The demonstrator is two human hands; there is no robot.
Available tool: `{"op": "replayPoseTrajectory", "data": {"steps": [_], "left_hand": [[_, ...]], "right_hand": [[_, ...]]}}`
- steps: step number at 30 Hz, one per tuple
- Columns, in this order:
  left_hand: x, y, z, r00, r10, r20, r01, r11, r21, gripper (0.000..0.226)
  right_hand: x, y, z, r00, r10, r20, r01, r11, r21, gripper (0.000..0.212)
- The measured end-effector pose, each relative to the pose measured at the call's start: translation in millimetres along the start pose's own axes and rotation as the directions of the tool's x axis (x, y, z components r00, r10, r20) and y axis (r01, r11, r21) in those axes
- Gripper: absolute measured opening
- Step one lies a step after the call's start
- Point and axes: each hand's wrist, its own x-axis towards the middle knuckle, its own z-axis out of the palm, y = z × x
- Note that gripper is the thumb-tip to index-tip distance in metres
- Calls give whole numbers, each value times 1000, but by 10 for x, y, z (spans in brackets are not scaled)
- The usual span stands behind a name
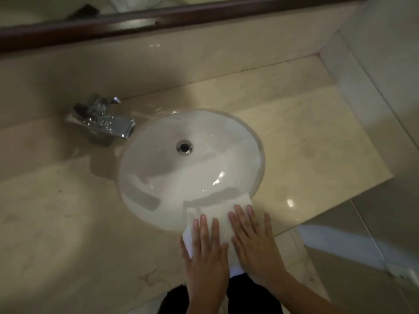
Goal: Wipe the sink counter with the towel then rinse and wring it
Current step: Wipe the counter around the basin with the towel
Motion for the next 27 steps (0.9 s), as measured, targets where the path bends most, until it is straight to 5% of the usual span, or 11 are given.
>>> {"op": "replayPoseTrajectory", "data": {"steps": [7, 16, 21, 27], "left_hand": [[203, -22, 226, 982, 190, -22, -185, 974, 130, 65], [800, 1380, 615, 943, 329, -43, -328, 944, 42, 65], [1219, 2069, 748, 932, 353, -80, -349, 936, 51, 69], [1428, 2384, 875, 937, 336, -98, -340, 940, -22, 61]], "right_hand": [[13, 155, 86, 998, 67, -13, -67, 998, 16, 57], [86, 1721, -64, 986, 152, 61, -152, 988, -15, 59], [242, 2490, -194, 974, 218, 65, -215, 975, -56, 60], [288, 2538, -74, 930, 366, -42, -364, 930, 49, 60]]}}
